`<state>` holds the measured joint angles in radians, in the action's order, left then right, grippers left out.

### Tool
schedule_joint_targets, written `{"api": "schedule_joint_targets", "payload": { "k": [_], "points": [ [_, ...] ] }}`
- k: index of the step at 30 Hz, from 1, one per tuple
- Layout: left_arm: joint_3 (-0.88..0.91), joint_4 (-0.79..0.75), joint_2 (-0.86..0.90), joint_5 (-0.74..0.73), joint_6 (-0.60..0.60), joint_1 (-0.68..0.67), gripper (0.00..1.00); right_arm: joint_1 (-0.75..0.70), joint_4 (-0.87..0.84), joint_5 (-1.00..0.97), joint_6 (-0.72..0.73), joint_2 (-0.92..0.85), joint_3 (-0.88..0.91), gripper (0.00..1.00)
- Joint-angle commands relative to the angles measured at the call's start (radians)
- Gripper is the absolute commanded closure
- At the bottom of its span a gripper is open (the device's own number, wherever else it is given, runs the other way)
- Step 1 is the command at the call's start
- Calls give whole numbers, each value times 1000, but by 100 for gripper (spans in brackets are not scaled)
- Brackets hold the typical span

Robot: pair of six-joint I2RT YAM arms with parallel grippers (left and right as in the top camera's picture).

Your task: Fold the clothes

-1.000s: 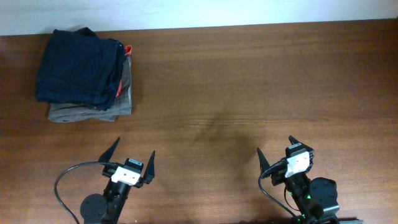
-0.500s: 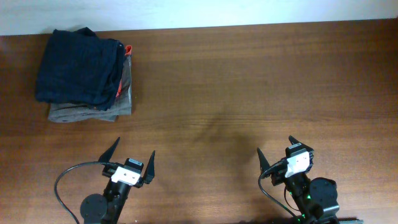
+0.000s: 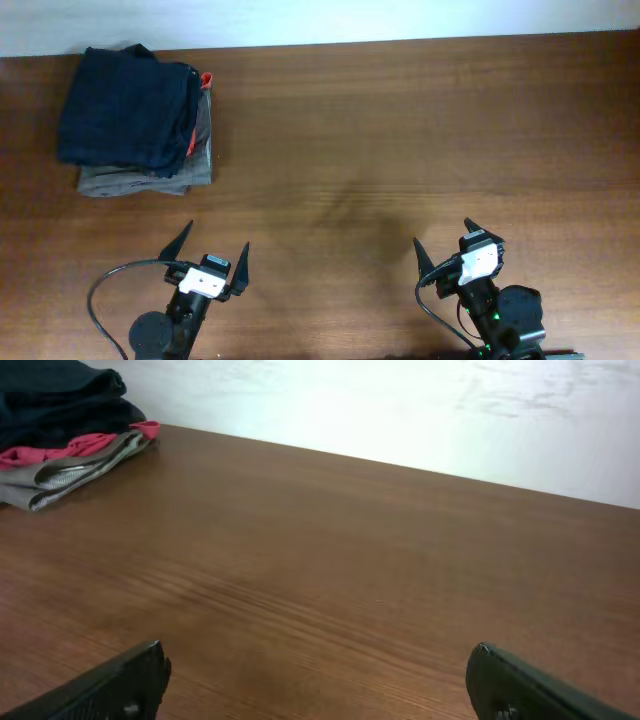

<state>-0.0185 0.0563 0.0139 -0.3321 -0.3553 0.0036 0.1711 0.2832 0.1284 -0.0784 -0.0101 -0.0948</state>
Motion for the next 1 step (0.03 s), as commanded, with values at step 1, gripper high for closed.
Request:
{"api": "schedule_joint_targets", "payload": {
  "k": [1],
  "points": [
    [10,-4,-9,8,6,6,1,7,3,2,12,7,7,1]
  ]
}}
